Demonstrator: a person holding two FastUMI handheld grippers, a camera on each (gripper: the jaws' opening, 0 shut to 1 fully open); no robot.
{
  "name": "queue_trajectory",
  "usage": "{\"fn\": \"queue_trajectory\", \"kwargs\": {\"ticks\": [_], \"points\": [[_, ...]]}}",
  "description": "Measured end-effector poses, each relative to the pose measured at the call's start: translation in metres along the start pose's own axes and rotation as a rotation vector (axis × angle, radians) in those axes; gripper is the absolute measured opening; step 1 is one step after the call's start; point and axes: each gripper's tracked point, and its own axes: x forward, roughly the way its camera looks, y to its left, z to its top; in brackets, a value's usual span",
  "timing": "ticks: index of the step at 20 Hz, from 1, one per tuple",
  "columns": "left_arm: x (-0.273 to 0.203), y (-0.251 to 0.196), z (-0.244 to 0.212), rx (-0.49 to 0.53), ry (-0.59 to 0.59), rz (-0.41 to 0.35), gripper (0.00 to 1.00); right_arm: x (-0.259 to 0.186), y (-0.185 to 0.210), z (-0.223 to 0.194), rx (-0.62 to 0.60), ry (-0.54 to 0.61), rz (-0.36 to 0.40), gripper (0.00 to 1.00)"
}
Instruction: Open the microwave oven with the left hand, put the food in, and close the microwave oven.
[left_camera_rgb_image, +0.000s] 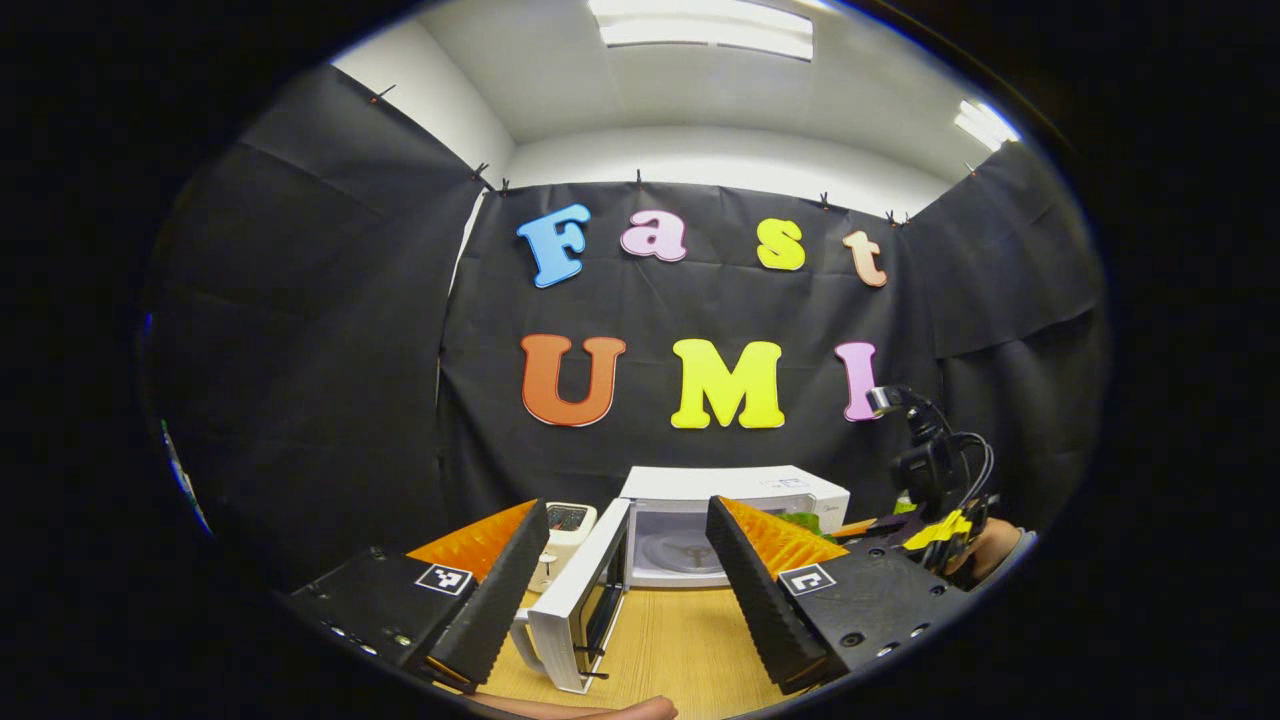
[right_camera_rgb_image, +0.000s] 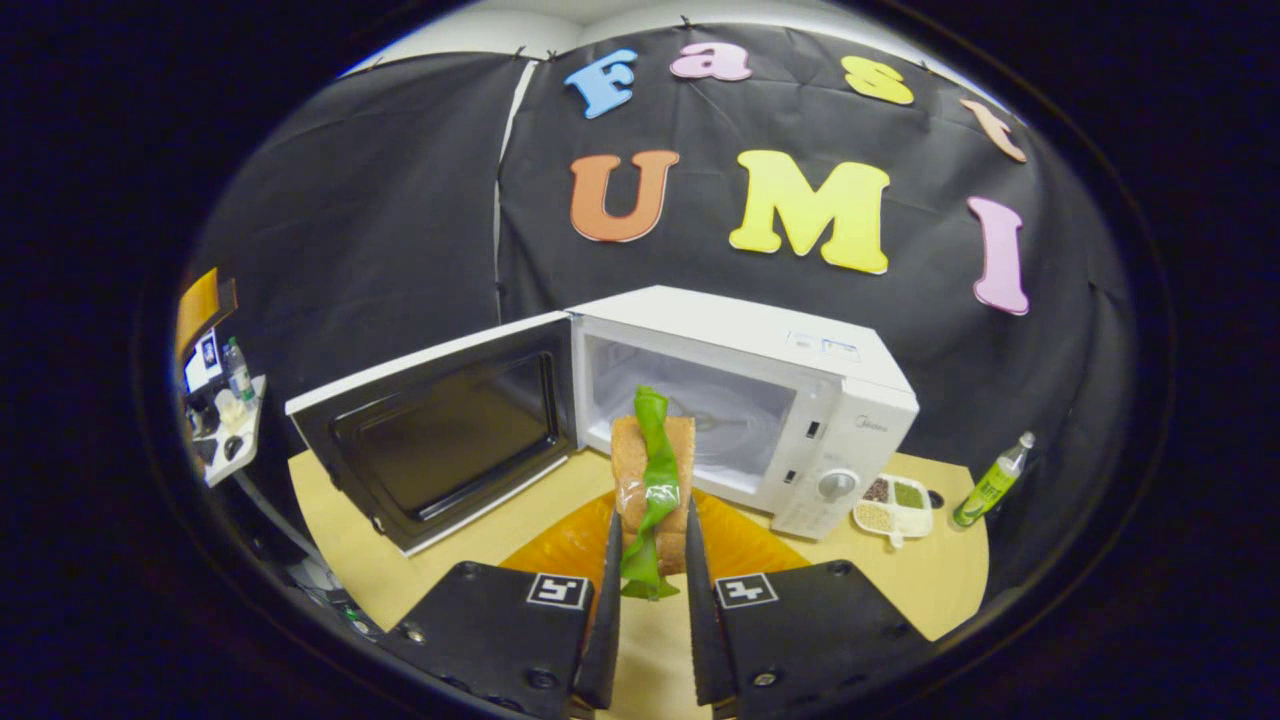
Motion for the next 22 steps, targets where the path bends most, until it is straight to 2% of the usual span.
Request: {"fn": "queue_trajectory", "kwargs": {"ticks": [4,8,13,14,16,18,20,21,22], "points": [[0.000,0.000,-0.002,0.017,-0.009,-0.015,0.95,0.046,-0.011,0.006,0.160,-0.089,-0.056,0.33],[0.000,0.007,-0.012,0.032,0.007,-0.015,0.95,0.092,-0.025,0.001,0.329,-0.130,-0.099,0.33],[-0.003,0.026,-0.023,0.007,0.028,0.022,0.95,0.157,-0.022,-0.002,0.657,-0.212,-0.098,0.33],[-0.004,0.027,-0.026,0.002,0.038,0.017,0.95,0.170,-0.021,-0.001,0.726,-0.231,-0.092,0.33],[-0.008,0.023,-0.031,-0.019,0.063,-0.020,0.95,0.188,-0.027,0.002,0.866,-0.293,-0.133,0.33],[-0.009,0.029,-0.031,-0.023,0.070,-0.021,0.95,0.206,-0.034,0.004,0.953,-0.334,-0.162,0.33],[-0.006,0.039,-0.032,-0.009,0.074,0.003,0.95,0.228,-0.039,0.002,1.022,-0.328,-0.176,0.33],[-0.004,0.041,-0.035,-0.004,0.076,0.009,0.95,0.238,-0.043,0.000,1.061,-0.329,-0.176,0.24],[-0.003,0.041,-0.036,-0.001,0.077,0.012,0.95,0.246,-0.048,0.001,1.093,-0.345,-0.172,0.25]]}}
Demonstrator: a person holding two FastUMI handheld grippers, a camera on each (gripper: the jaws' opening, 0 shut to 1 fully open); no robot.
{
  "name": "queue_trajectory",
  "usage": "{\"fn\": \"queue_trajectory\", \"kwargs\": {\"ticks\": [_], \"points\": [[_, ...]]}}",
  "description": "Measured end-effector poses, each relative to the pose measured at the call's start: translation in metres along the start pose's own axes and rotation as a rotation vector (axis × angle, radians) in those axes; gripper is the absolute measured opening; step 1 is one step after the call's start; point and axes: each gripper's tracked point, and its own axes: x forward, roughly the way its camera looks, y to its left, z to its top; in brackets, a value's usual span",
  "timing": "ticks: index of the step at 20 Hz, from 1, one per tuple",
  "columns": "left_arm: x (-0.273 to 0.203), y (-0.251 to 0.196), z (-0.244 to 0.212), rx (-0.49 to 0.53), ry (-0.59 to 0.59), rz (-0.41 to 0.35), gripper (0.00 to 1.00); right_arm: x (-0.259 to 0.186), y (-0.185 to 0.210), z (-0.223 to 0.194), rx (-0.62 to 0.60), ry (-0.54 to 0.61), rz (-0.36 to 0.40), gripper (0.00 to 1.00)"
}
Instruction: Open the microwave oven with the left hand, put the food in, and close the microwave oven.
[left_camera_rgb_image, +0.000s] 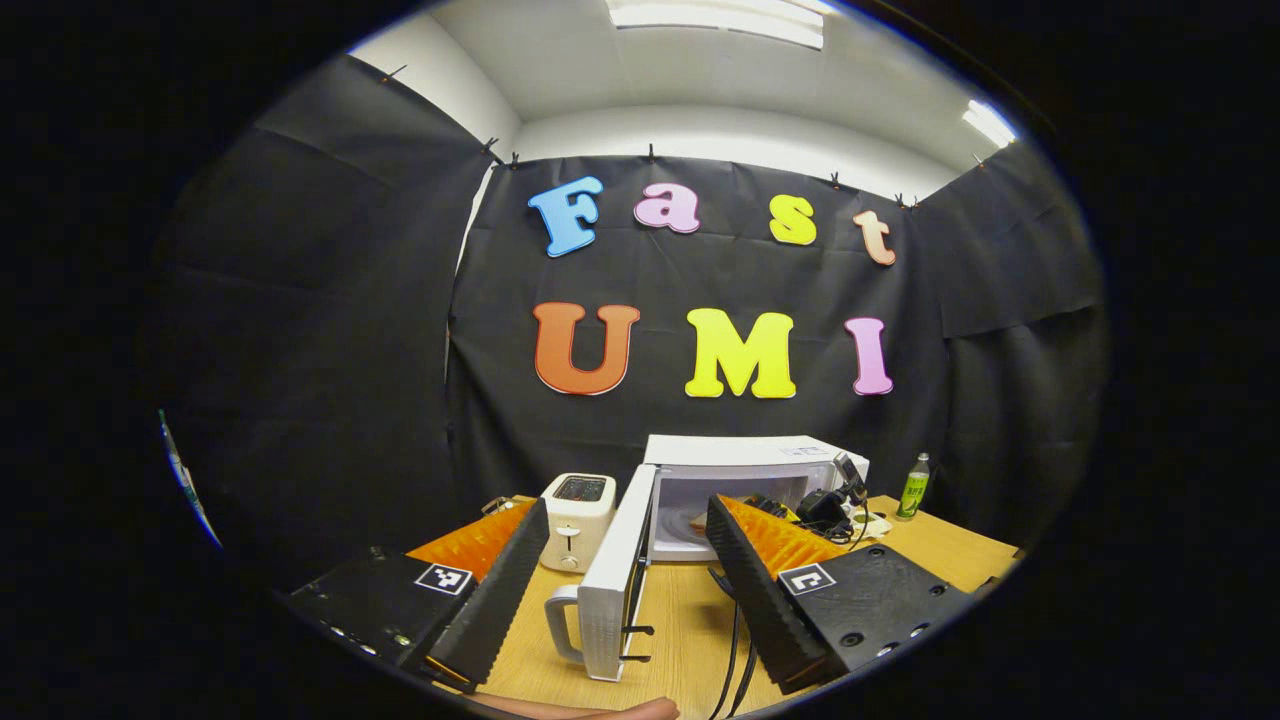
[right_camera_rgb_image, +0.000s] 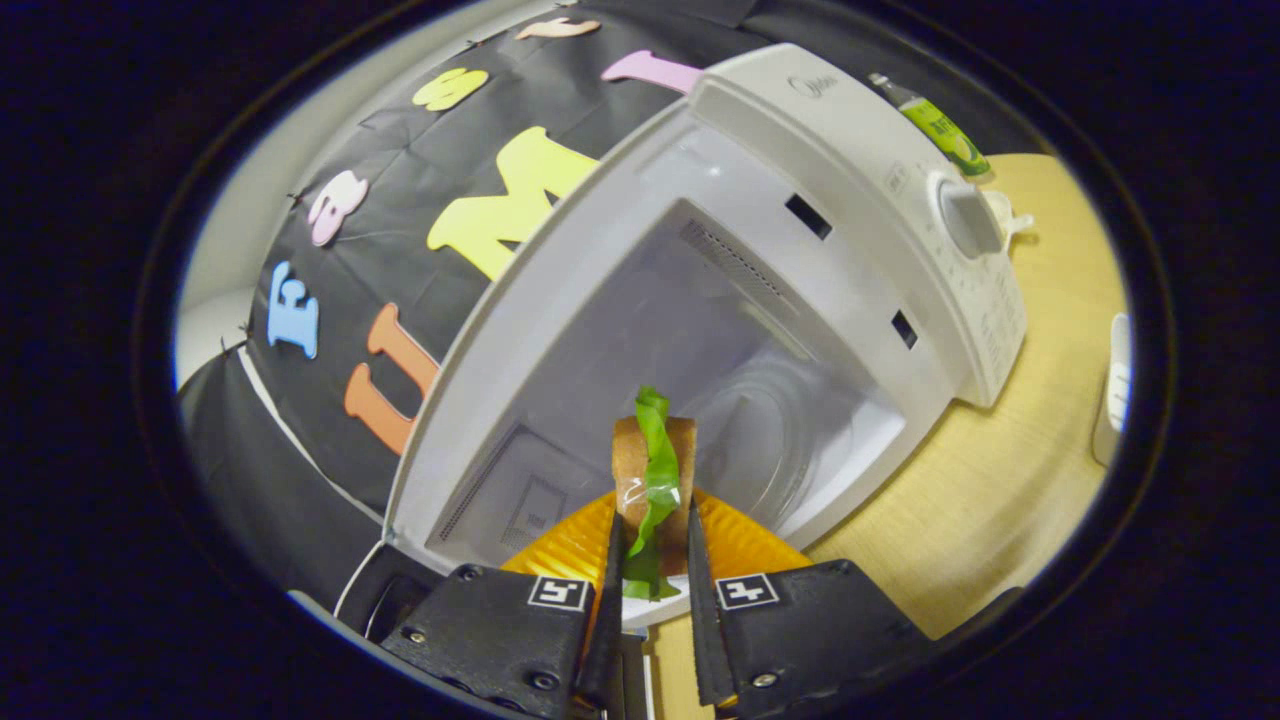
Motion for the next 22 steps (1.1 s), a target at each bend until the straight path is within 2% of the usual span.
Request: {"fn": "queue_trajectory", "kwargs": {"ticks": [1,3,4,5,6,7,8,9,12,13,14,15,16,17,18,19,20,21,22], "points": [[0.001,0.001,-0.002,0.004,0.005,-0.001,0.95,0.009,-0.006,0.001,0.005,-0.006,-0.015,0.33],[0.003,0.004,-0.004,0.019,0.006,0.001,0.95,0.022,-0.023,0.002,-0.016,-0.014,-0.059,0.35],[0.005,0.006,-0.006,0.019,0.002,0.006,0.95,0.025,-0.028,-0.002,-0.034,0.001,-0.069,0.35],[0.007,0.006,-0.007,0.016,0.005,0.002,0.95,0.028,-0.034,-0.006,-0.056,0.008,-0.083,0.28],[0.008,0.005,-0.010,0.013,0.008,-0.003,0.95,0.030,-0.038,-0.007,-0.071,0.007,-0.088,0.28],[0.009,0.005,-0.010,0.011,0.008,-0.002,0.95,0.031,-0.039,-0.006,-0.086,-0.002,-0.085,0.35],[0.010,0.006,-0.011,0.011,0.010,-0.001,0.95,0.032,-0.041,-0.004,-0.112,-0.014,-0.086,0.29],[0.011,0.007,-0.012,0.011,0.010,0.001,0.95,0.034,-0.041,-0.002,-0.149,-0.021,-0.086,0.35],[0.012,0.011,-0.014,0.021,0.011,0.024,0.95,0.036,-0.040,-0.002,-0.278,-0.044,-0.083,0.37],[0.011,0.012,-0.013,0.022,0.009,0.031,0.95,0.036,-0.040,-0.001,-0.310,-0.050,-0.089,0.43],[0.010,0.013,-0.012,0.022,0.005,0.035,0.95,0.036,-0.043,0.001,-0.349,-0.062,-0.103,0.34],[0.010,0.014,-0.011,0.022,0.002,0.037,0.95,0.036,-0.046,0.003,-0.394,-0.069,-0.129,0.44],[0.010,0.015,-0.012,0.021,0.005,0.038,0.95,0.031,-0.049,0.010,-0.449,-0.094,-0.168,0.48],[0.009,0.015,-0.012,0.023,0.006,0.037,0.95,0.032,-0.056,0.018,-0.530,-0.118,-0.221,0.63],[0.008,0.016,-0.013,0.027,0.009,0.040,0.95,0.029,-0.058,0.019,-0.599,-0.124,-0.252,0.64],[0.007,0.018,-0.015,0.034,0.015,0.051,0.95,0.027,-0.055,0.020,-0.649,-0.120,-0.251,0.86],[0.007,0.023,-0.017,0.048,0.019,0.069,0.95,0.026,-0.054,0.020,-0.686,-0.127,-0.252,0.79],[0.006,0.025,-0.018,0.066,0.015,0.081,0.95,0.024,-0.053,0.021,-0.708,-0.127,-0.246,0.89],[0.005,0.027,-0.021,0.083,0.018,0.092,0.95,0.021,-0.053,0.020,-0.721,-0.115,-0.241,0.90]]}}
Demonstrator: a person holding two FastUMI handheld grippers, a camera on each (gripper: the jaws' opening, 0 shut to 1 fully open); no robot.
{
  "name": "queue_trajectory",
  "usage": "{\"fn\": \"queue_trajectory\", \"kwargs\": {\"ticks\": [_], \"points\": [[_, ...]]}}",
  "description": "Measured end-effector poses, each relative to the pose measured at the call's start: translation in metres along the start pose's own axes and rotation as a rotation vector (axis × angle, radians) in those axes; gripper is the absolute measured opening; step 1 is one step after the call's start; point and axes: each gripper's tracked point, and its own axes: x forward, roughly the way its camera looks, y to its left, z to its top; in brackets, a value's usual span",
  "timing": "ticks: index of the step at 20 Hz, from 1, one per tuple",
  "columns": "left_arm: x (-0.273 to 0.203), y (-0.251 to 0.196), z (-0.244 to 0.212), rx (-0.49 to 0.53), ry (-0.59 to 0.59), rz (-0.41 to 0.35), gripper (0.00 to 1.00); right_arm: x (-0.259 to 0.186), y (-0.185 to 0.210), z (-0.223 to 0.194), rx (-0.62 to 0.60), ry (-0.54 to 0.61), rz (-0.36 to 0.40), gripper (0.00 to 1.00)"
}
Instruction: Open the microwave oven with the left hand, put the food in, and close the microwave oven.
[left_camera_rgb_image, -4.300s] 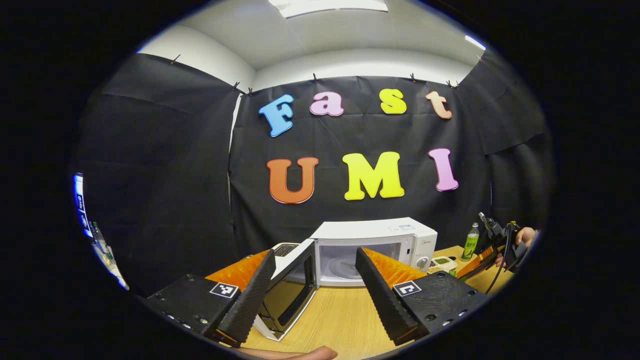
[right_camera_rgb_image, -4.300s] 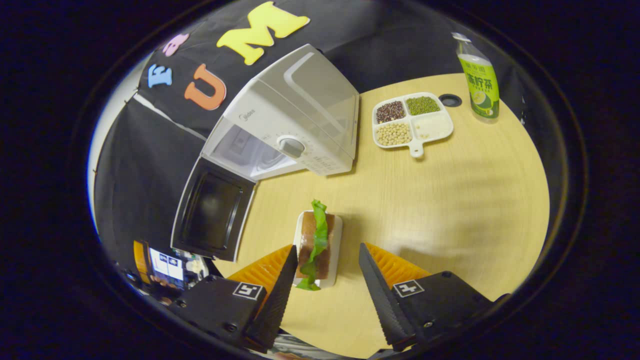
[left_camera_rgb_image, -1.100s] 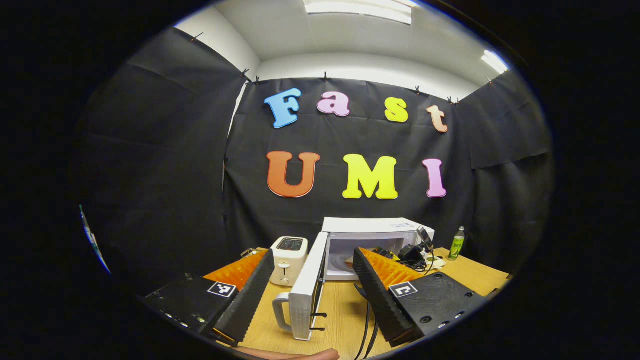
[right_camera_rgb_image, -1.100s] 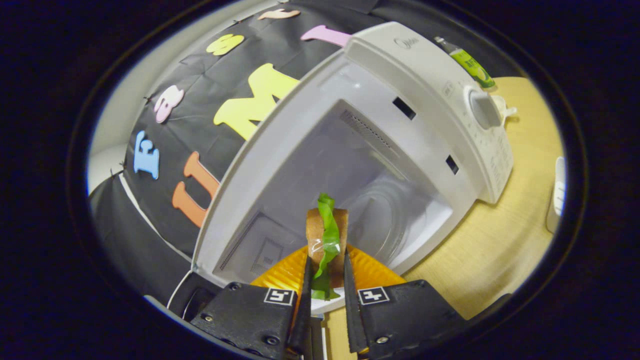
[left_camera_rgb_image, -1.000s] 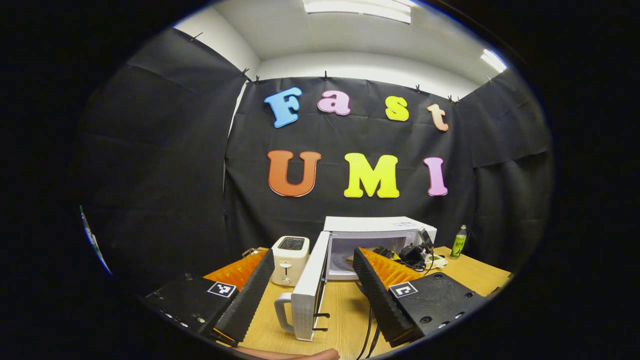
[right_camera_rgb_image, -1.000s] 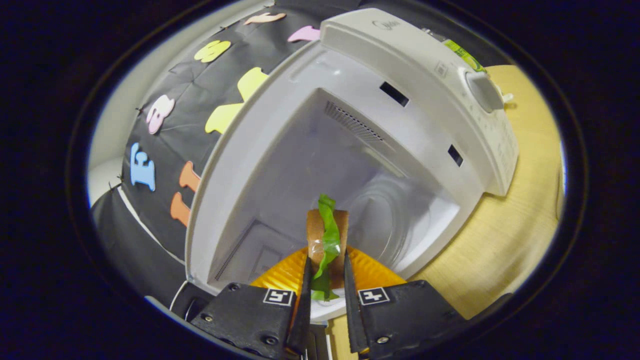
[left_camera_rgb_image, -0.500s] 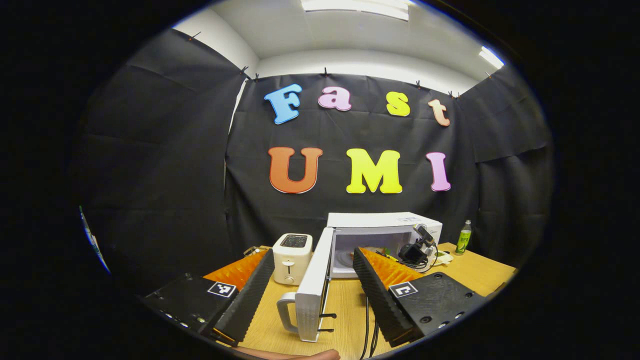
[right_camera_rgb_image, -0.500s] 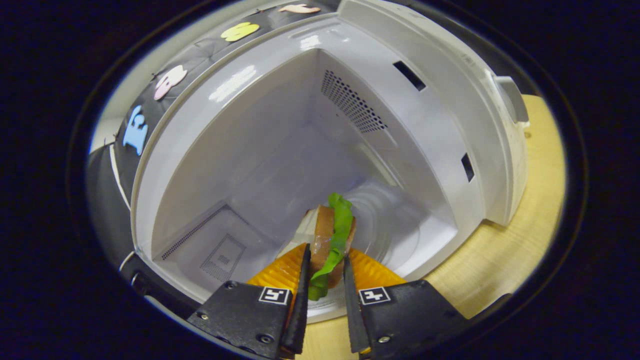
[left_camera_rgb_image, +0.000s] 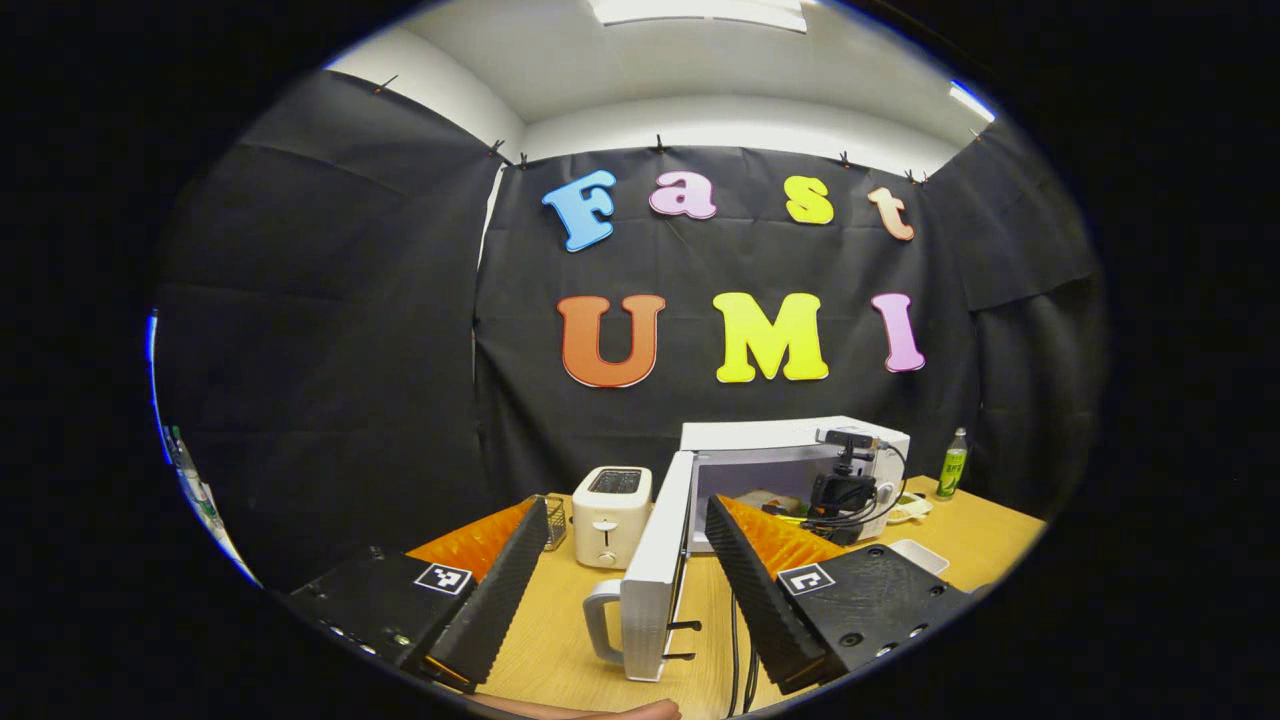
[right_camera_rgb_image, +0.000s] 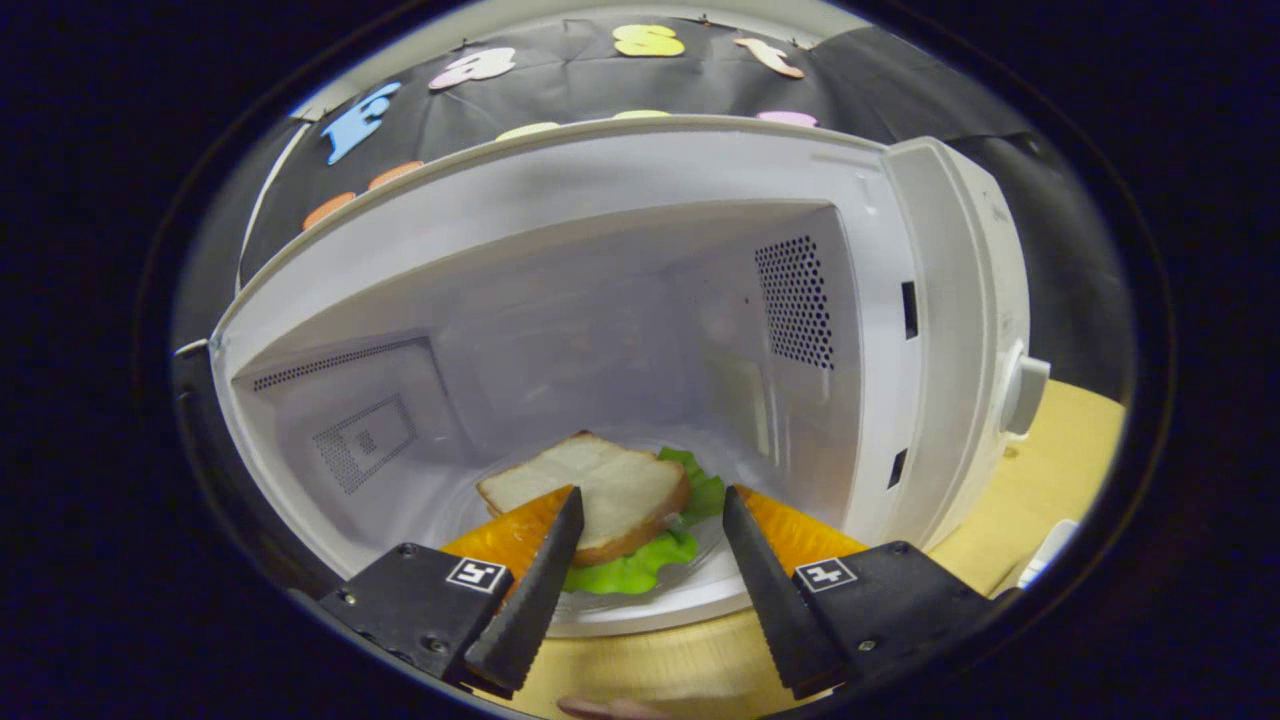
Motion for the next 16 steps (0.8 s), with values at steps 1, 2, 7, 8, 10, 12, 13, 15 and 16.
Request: {"fn": "queue_trajectory", "kwargs": {"ticks": [1,2,7,8,10,12,13,15,16], "points": [[-0.001,0.001,-0.004,0.012,0.010,0.008,0.95,-0.003,-0.001,0.000,-0.008,0.007,0.007,0.91],[-0.002,-0.001,-0.009,0.017,0.024,0.004,0.95,-0.007,-0.001,0.001,-0.017,0.025,0.019,0.91],[-0.013,0.010,-0.014,0.007,0.033,0.020,0.95,-0.049,-0.015,0.014,-0.122,0.035,0.085,0.91],[-0.016,0.012,-0.014,0.002,0.033,0.024,0.94,-0.062,-0.018,0.019,-0.146,0.026,0.097,0.91],[-0.022,0.022,-0.011,-0.004,0.032,0.042,0.89,-0.094,-0.022,0.028,-0.195,0.023,0.140,0.92],[-0.030,0.025,-0.003,-0.010,0.025,0.035,0.75,-0.126,-0.029,0.046,-0.194,0.009,0.164,0.92],[-0.035,0.022,0.001,-0.013,0.015,0.016,0.72,-0.143,-0.035,0.055,-0.186,0.003,0.169,0.92],[-0.043,0.023,0.009,-0.020,-0.006,-0.003,0.61,-0.178,-0.045,0.077,-0.176,-0.022,0.182,0.92],[-0.042,0.030,0.010,-0.021,-0.012,0.007,0.51,-0.196,-0.051,0.087,-0.187,-0.042,0.188,0.92]]}}
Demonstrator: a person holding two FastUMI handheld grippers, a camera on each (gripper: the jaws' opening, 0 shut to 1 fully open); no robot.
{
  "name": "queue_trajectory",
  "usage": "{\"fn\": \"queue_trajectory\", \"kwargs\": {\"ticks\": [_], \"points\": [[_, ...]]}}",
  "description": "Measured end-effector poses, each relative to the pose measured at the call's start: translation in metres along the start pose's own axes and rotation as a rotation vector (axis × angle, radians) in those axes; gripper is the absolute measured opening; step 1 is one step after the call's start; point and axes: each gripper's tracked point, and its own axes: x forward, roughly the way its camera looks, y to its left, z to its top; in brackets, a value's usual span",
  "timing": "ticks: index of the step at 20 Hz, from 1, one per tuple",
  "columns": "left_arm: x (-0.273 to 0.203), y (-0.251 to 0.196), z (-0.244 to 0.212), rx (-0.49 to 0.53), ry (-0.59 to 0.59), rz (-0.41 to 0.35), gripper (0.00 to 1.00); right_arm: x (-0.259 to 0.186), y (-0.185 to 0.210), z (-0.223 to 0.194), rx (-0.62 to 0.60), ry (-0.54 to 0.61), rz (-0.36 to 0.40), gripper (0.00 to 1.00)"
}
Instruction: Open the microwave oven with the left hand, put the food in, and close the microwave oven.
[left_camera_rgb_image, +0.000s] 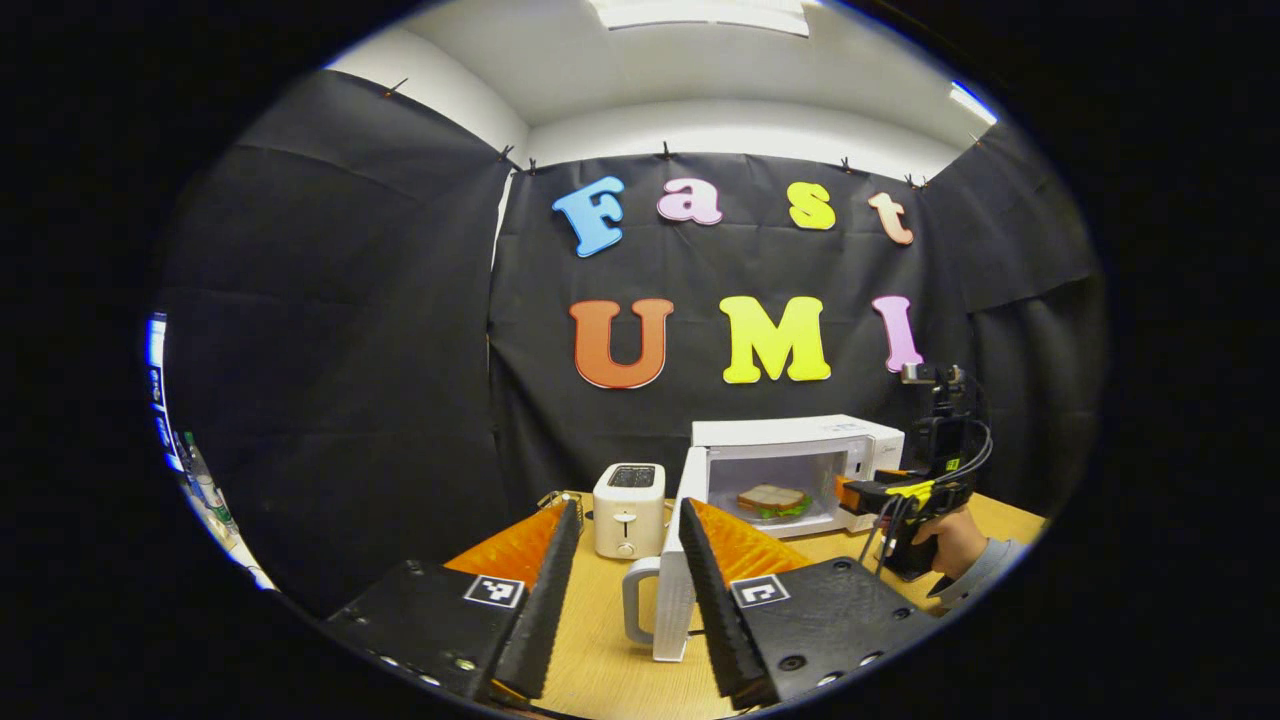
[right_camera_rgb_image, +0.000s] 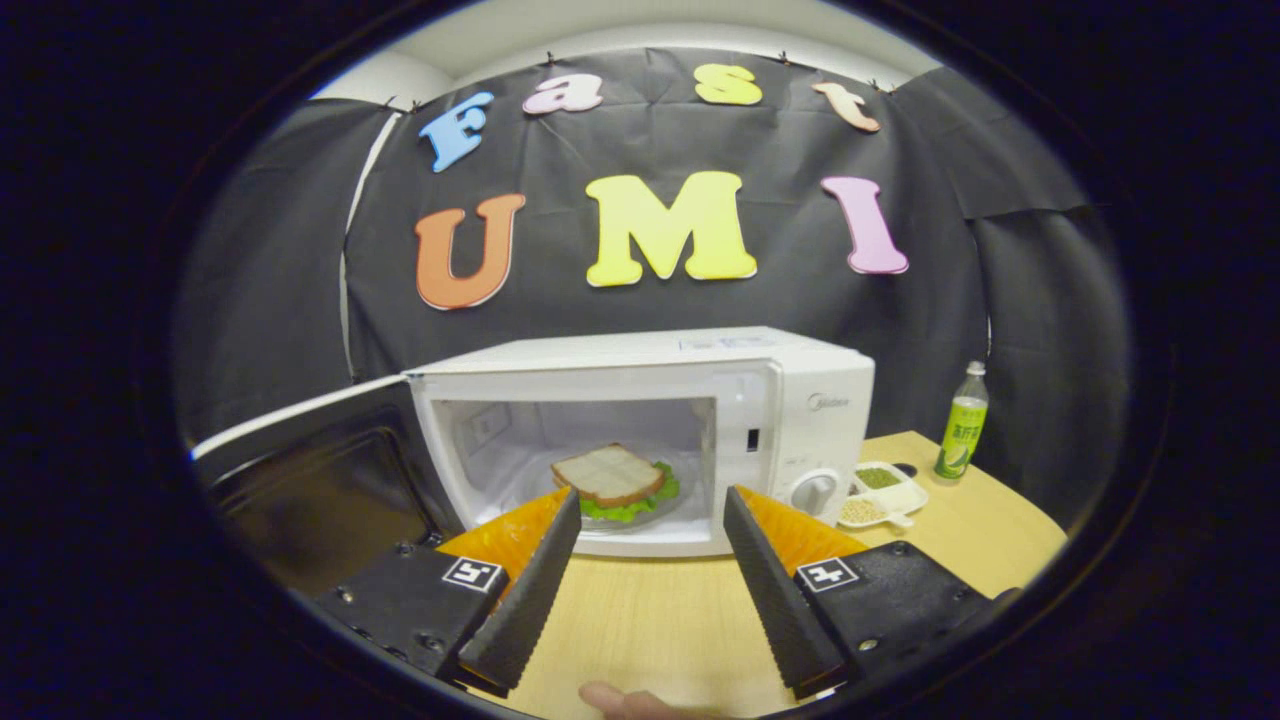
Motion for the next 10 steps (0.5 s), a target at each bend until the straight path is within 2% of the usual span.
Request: {"fn": "queue_trajectory", "kwargs": {"ticks": [1,2,3,4,5,7,8,10], "points": [[0.001,0.003,-0.002,0.007,0.003,0.006,0.40,-0.019,-0.004,0.013,-0.016,-0.027,0.004,0.92],[0.001,0.004,-0.005,0.018,0.006,0.007,0.22,-0.037,-0.011,0.024,-0.030,-0.052,-0.001,0.92],[0.000,0.005,-0.010,0.030,0.020,0.005,0.14,-0.053,-0.016,0.035,-0.038,-0.076,-0.003,0.87],[0.001,0.004,-0.012,0.045,0.029,0.003,0.14,-0.068,-0.020,0.044,-0.045,-0.091,0.000,0.93],[0.002,0.004,-0.014,0.051,0.032,-0.006,0.00,-0.081,-0.023,0.051,-0.049,-0.094,-0.004,0.94],[0.003,-0.003,-0.022,0.056,0.040,-0.052,0.01,-0.106,-0.025,0.066,-0.061,-0.111,0.011,0.94],[0.005,-0.007,-0.029,0.038,0.062,-0.084,0.00,-0.117,-0.025,0.074,-0.071,-0.127,0.018,0.88],[0.009,-0.015,-0.035,0.012,0.058,-0.138,0.00,-0.138,-0.028,0.088,-0.101,-0.149,0.019,0.90]]}}
